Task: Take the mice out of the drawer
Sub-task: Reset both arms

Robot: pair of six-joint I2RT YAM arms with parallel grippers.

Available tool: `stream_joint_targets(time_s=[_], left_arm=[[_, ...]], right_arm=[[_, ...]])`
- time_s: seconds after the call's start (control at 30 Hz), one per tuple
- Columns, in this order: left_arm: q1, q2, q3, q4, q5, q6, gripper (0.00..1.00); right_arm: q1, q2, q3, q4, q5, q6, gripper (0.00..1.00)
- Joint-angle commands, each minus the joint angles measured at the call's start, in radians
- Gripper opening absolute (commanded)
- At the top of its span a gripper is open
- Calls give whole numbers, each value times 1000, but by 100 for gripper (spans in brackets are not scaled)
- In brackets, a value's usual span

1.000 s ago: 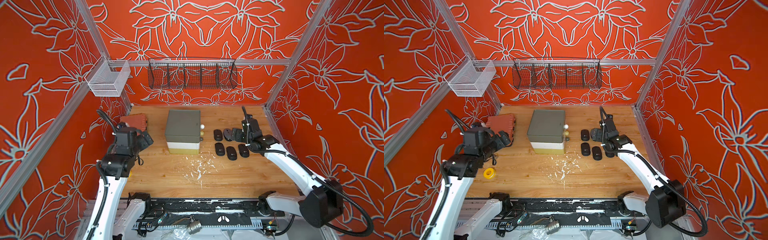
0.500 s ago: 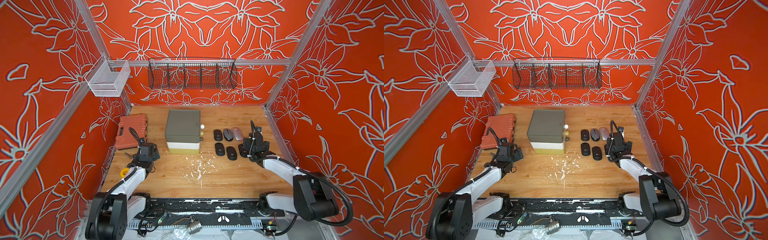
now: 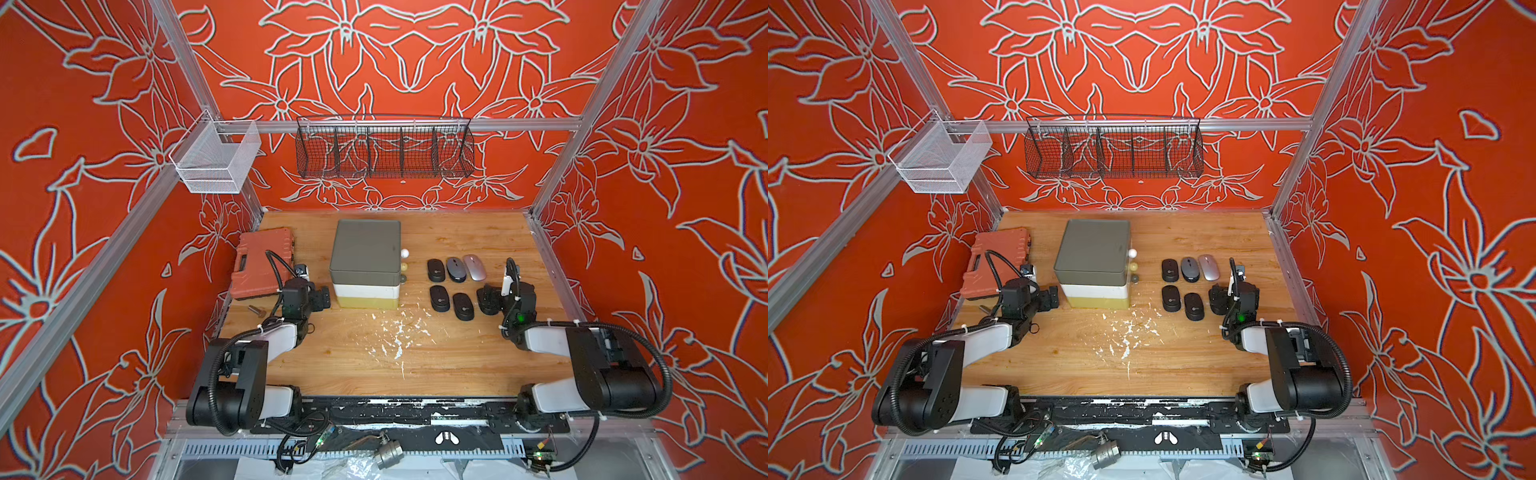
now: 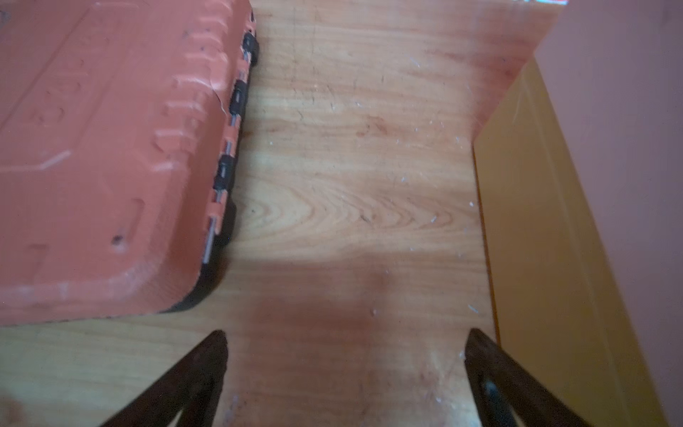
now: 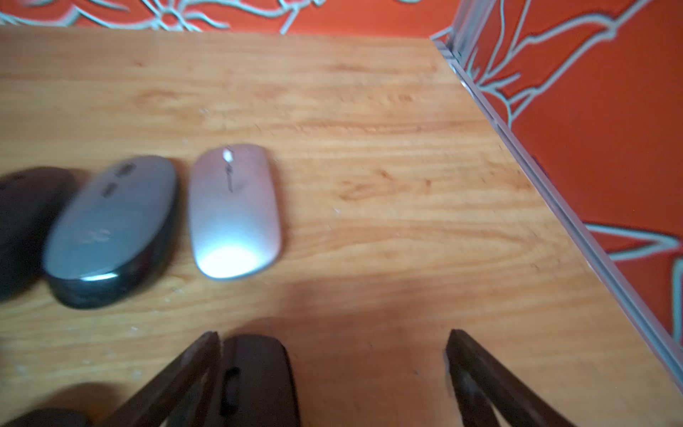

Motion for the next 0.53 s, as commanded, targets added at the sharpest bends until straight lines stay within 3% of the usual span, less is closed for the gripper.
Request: stream_joint_targets(time_s=[0.0, 0.5], left_arm=[[9, -8, 6, 23, 30, 8, 97], [6, -7, 8, 24, 27, 9, 97]], right_arm=[[1, -10, 8, 62, -48, -40, 98], [0, -13, 14, 44, -46, -38, 98]])
